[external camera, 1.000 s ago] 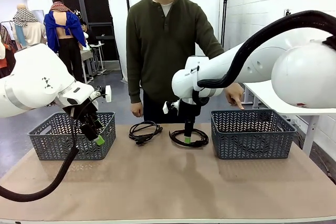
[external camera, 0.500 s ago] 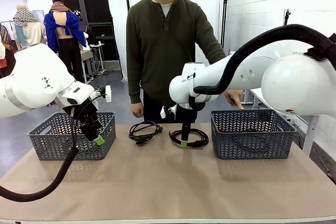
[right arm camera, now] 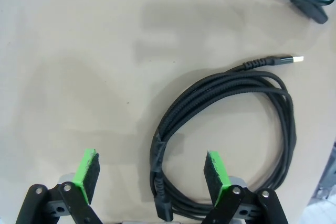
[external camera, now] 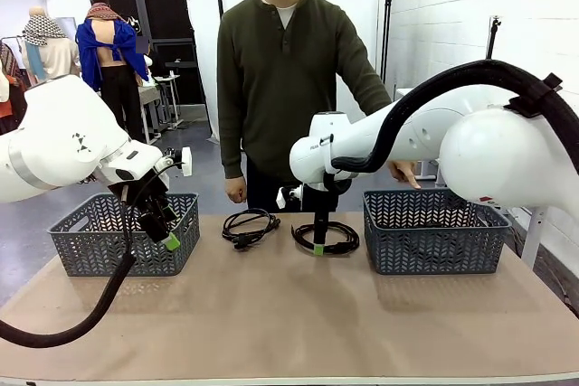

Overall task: Organize the cables according to human instructions.
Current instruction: Pick up a bundle of cables and place it in the basket indicated by the human.

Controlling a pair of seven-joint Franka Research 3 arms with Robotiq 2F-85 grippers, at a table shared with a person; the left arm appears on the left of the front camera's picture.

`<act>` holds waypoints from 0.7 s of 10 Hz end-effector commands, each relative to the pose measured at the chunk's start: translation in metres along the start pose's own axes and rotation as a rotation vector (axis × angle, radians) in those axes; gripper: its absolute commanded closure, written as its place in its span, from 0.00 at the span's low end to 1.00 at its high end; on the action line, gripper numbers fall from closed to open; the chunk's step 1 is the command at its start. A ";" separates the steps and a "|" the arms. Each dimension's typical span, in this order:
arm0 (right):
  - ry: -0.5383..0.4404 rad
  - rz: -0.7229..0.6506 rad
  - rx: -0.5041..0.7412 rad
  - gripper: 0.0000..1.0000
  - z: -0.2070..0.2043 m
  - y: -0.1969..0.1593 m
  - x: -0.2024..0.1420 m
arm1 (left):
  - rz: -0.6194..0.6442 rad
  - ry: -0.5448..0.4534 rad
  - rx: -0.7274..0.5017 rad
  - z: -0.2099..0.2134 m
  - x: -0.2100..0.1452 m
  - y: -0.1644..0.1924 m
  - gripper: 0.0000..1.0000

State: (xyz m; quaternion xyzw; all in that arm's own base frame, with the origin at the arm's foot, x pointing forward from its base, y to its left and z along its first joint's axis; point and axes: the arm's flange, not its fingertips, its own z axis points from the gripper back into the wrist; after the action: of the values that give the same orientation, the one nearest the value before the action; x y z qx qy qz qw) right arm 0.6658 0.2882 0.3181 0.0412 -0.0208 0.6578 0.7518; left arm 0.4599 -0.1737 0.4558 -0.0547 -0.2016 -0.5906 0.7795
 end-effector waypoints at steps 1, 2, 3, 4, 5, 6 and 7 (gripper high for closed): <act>0.025 0.020 0.005 0.00 -0.002 -0.011 0.007 | -0.001 0.006 -0.008 0.003 0.002 0.000 0.00; 0.028 0.017 0.012 0.00 -0.005 -0.013 0.008 | -0.001 0.006 -0.008 0.003 0.002 0.000 0.00; 0.034 0.010 0.013 0.00 -0.008 -0.015 0.008 | -0.001 0.006 -0.008 0.003 0.002 0.000 0.00; 0.040 0.005 0.009 0.00 -0.010 -0.016 0.009 | -0.001 0.006 -0.008 0.003 0.002 0.000 0.00; 0.045 0.004 0.012 0.00 -0.013 -0.017 0.009 | -0.001 0.006 -0.008 0.003 0.002 0.000 0.00; 0.053 0.005 0.013 0.00 -0.015 -0.018 0.010 | -0.001 0.006 -0.008 0.003 0.002 0.000 0.00; 0.053 0.006 0.017 0.00 -0.017 -0.019 0.011 | -0.001 0.006 -0.008 0.003 0.002 0.000 0.00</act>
State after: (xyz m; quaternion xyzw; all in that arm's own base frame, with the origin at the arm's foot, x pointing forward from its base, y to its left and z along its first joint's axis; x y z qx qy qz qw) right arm 0.6766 0.2944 0.3004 0.0491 -0.0070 0.6581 0.7513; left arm 0.4600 -0.1737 0.4558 -0.0547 -0.2017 -0.5906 0.7795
